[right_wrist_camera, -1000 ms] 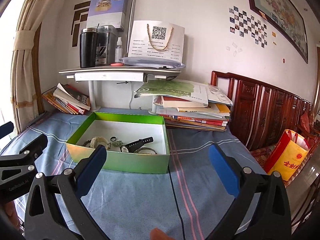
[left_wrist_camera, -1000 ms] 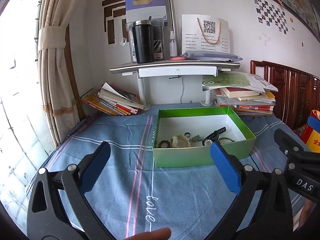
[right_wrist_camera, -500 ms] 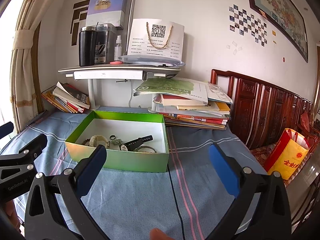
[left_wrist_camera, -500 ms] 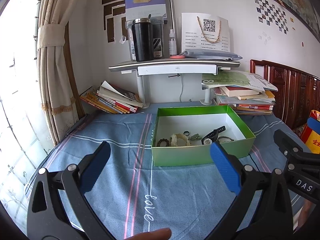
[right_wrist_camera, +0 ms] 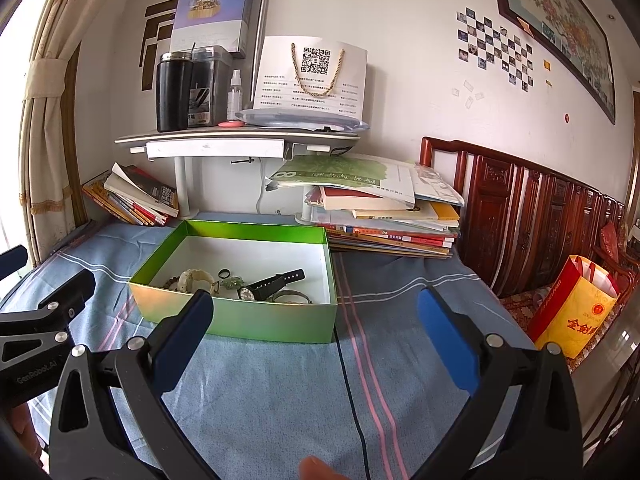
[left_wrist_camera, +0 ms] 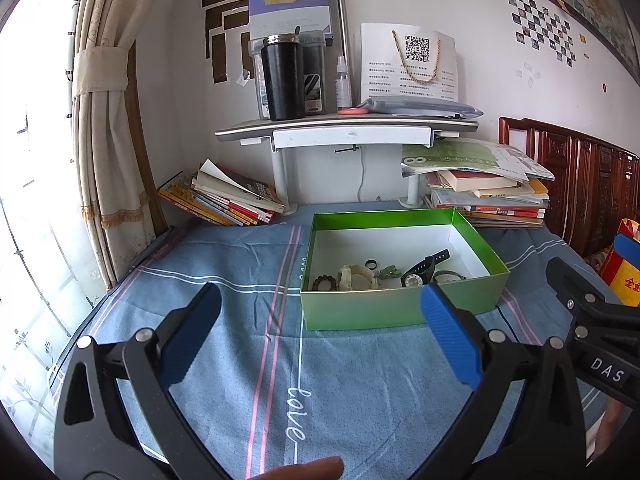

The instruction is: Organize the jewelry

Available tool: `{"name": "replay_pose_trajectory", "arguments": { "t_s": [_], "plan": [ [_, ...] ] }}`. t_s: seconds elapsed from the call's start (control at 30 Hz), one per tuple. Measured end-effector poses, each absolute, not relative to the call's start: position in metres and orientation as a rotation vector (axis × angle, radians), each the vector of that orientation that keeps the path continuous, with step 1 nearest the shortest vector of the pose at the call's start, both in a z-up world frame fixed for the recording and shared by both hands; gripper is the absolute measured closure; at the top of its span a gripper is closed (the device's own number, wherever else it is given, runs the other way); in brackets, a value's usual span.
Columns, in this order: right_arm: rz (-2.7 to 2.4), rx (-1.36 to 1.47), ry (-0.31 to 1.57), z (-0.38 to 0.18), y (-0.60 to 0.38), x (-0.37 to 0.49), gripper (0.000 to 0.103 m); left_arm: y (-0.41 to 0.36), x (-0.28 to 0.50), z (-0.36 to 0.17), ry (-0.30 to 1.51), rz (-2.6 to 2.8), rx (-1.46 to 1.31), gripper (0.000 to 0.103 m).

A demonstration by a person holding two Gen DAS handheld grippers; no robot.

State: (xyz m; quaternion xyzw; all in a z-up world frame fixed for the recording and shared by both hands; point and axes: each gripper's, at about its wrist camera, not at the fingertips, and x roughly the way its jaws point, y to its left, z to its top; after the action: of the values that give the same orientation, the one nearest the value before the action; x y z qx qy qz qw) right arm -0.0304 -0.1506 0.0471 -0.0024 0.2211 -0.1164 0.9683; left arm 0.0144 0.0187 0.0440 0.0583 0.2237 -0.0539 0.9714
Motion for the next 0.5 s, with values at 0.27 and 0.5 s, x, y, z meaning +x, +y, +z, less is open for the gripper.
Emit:
{"name": "replay_pose_trajectory", "arguments": {
  "t_s": [0.27, 0.5],
  "plan": [
    [-0.235, -0.005, 0.446, 0.047, -0.1507, -0.0303, 0.003, 0.0188, 0.0147, 0.0429, 0.454, -0.108, 0.116, 0.004],
    [-0.236, -0.005, 0.447, 0.0469, -0.1505, -0.0306, 0.003, 0.019, 0.0149, 0.0427, 0.456, -0.109, 0.116, 0.004]
  ]
}}
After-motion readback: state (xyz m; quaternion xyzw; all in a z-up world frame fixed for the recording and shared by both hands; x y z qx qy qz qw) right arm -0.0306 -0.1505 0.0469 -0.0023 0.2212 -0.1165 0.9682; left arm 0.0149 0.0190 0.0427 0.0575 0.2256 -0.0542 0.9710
